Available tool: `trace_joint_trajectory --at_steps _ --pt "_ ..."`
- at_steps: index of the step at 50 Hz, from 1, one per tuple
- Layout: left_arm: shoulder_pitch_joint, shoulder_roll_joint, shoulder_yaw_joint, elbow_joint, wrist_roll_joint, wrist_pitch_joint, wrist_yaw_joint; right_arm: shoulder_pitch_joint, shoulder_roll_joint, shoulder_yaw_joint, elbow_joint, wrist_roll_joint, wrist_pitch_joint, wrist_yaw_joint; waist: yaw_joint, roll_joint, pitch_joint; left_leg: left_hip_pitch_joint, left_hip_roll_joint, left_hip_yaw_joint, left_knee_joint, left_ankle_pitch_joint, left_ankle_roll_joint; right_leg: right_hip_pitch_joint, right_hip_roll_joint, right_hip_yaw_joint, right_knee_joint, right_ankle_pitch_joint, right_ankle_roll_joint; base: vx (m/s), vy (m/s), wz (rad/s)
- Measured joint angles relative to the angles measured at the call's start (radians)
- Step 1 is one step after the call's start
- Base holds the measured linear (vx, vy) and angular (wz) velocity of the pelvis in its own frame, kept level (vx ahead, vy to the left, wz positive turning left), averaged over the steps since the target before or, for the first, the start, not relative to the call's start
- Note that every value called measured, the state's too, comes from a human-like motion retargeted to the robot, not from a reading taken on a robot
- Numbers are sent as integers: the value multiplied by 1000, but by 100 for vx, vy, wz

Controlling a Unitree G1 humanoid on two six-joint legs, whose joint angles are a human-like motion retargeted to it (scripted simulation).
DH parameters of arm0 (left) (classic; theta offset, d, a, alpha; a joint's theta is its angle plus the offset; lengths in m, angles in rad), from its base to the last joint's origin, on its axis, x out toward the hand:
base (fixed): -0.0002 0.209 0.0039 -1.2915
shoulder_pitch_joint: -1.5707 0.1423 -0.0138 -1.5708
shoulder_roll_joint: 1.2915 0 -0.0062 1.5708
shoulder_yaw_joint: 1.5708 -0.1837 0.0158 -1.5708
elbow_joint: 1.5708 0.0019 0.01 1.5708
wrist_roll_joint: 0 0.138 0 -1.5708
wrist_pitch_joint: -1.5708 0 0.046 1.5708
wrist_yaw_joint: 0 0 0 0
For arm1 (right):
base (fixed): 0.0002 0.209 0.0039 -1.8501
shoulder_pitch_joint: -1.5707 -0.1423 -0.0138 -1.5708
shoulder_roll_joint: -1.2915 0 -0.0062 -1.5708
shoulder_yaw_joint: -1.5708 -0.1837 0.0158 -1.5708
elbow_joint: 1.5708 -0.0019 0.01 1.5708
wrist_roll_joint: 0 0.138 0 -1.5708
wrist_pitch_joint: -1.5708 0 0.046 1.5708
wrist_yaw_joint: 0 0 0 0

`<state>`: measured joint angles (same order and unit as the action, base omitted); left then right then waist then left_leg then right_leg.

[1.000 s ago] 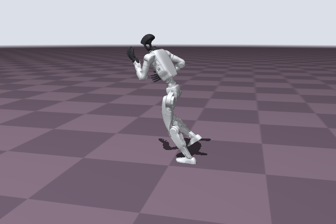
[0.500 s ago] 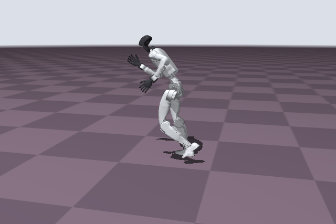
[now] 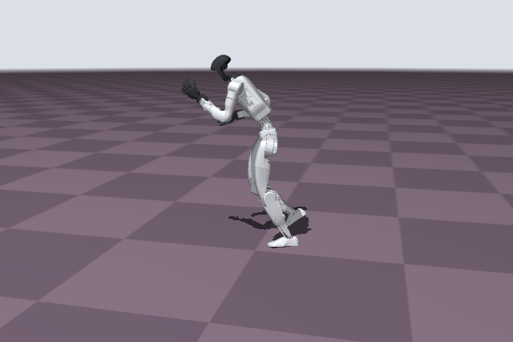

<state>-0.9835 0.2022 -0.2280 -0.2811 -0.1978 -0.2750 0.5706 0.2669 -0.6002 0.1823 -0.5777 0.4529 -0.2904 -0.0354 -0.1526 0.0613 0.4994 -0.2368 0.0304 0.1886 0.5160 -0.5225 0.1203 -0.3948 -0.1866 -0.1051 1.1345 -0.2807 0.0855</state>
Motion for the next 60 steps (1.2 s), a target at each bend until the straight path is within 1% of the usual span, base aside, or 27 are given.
trace_joint_trajectory --at_steps 3,5,6,8,10,12,13,15,17,18,20,22,25,27,30,33,35,37,40,42,45,48,50,53,55,58,60 --pt "-210 40 -4 -13 18 -13 95 124 -90 -66 -9 37 5 32 -117 33 3 71 39 -37 -92 89 -31 -60 -37 -107 -287 -23 -12 87 -34 66" --pt "-290 58 -2 -31 -48 -42 156 155 -133 -105 14 19 38 63 -161 45 1 112 53 -41 -137 152 -49 -67 -53 -183 -571 5 5 93 -44 12" --pt "-302 59 4 -50 -104 -66 160 146 -146 -115 32 -8 62 78 -174 47 0 138 56 -38 -151 180 -61 -52 -53 -220 -737 17 33 100 -50 -4" --pt "-275 57 -1 -99 -197 -102 112 126 -162 -123 55 -66 91 103 -189 30 -13 169 66 -26 -95 206 -94 -67 -80 -294 -901 -1 96 109 -51 -19" --pt "-183 55 18 -151 -277 -109 3 56 -158 -78 95 -134 103 92 -175 16 -8 219 74 -21 -53 236 -94 -36 -76 -352 -1022 74 135 106 -55 -65" --pt "-12 77 36 -169 -313 -87 -95 -58 -131 16 165 -124 97 36 -144 15 -1 208 99 -32 98 271 -58 -10 -57 -353 -982 104 86 103 -51 -101" --pt "97 96 34 -161 -312 -70 -110 -126 -110 67 204 -110 91 -14 -123 25 2 177 120 -44 201 303 -39 -15 -42 -333 -908 59 42 104 -43 -123" --pt "363 155 -5 -129 -322 -32 -79 -290 -60 164 276 -142 93 -171 -71 44 1 76 149 -77 432 391 -44 -95 -30 -280 -640 -80 -32 105 -35 -147" --pt "670 227 -48 -79 -394 7 -44 -462 15 247 305 -220 135 -370 -25 50 17 7 96 -150 559 475 -54 -51 15 -243 -613 -111 -94 100 -26 -164" --pt "826 269 -63 -64 -419 21 -36 -531 65 267 296 -241 152 -443 4 43 20 -25 56 -180 602 495 -66 -23 33 -221 -616 -114 -108 100 -20 -171" --pt "1122 364 -53 -73 -412 27 -34 -639 166 260 238 -229 149 -496 82 14 17 -96 2 -185 655 482 -78 18 55 -160 -612 -119 -111 102 -14 -171" --pt "1372 447 18 -111 -395 14 -58 -727 227 223 161 -210 126 -483 179 -21 10 -161 13 -108 637 397 -34 76 59 -103 -659 -91 -98 103 -4 -148" --pt "1641 507 166 -157 -441 3 -139 -836 242 192 63 -270 99 -488 318 -61 3 -216 38 40 472 252 25 185 36 -39 -774 4 -58 104 8 -115" --pt "1741 510 267 -173 -458 18 -204 -871 230 188 18 -318 81 -490 401 -79 -2 -216 28 111 248 227 15 257 16 -5 -848 85 -34 107 18 -99" --pt "1796 485 388 -177 -451 59 -282 -878 208 183 -31 -331 57 -456 507 -73 -9 -169 30 186 -170 237 -53 363 19 35 -914 182 -11 111 27 -94" --pt "1761 431 442 -169 -427 102 -316 -823 207 196 -66 -275 54 -379 568 -54 -22 -122 56 250 -464 202 -137 483 35 73 -932 225 8 115 35 -66" --pt "1682 381 431 -153 -400 119 -309 -773 219 222 -75 -239 61 -321 569 -49 -13 -102 65 264 -508 256 -151 557 36 95 -901 234 3 114 38 -4" --pt "1526 325 354 -100 -352 120 -289 -694 235 243 -42 -217 65 -253 542 -67 -3 -120 59 232 -369 268 -89 567 19 99 -767 238 -1 113 34 61" --pt "1201 265 172 -4 -252 91 -228 -512 248 239 95 -215 78 -198 510 -132 -7 -251 69 193 90 52 6 420 -14 126 -357 274 56 110 26 93" --pt "915 255 76 32 -187 99 -184 -377 219 222 202 -290 114 -207 465 -155 9 -184 15 182 79 28 36 351 3 180 -195 260 13 95 22 103" --pt "536 260 37 -5 -122 93 -182 -147 91 111 177 -276 115 -72 347 -176 -22 -115 -22 137 91 3 29 217 34 194 -34 113 -11 98 13 103" --pt "286 308 26 -48 -69 54 -154 16 -119 15 71 -91 95 115 133 -142 -91 -18 -11 50 -8 53 -27 119 54 73 -130 -8 -45 99 2 107" --pt "170 363 3 -61 -60 43 -108 82 -239 -28 43 -34 104 161 7 -118 -129 44 13 8 -75 105 -68 74 70 -14 -291 -42 -54 101 -9 73" --pt "25 387 -47 -38 -209 12 -32 161 -341 -92 56 -2 123 145 -136 -102 -169 122 8 -36 -160 196 -85 48 80 -110 -682 14 -17 103 -17 61" --pt "-40 352 -75 -23 -335 -30 -5 204 -346 -122 88 7 134 118 -202 -111 -172 190 -19 -66 -193 238 -84 58 73 -158 -951 49 45 108 -24 69" --pt "-38 280 -78 -27 -352 -55 -25 220 -269 -122 151 33 145 92 -240 -124 -132 308 -28 -106 -168 256 -91 73 60 -243 -1125 100 129 111 -26 38" --pt "19 237 -53 -44 -308 -47 -76 155 -194 -84 213 28 132 47 -226 -119 -73 340 -16 -119 -47 258 -72 110 62 -278 -1108 130 96 106 -25 -31"
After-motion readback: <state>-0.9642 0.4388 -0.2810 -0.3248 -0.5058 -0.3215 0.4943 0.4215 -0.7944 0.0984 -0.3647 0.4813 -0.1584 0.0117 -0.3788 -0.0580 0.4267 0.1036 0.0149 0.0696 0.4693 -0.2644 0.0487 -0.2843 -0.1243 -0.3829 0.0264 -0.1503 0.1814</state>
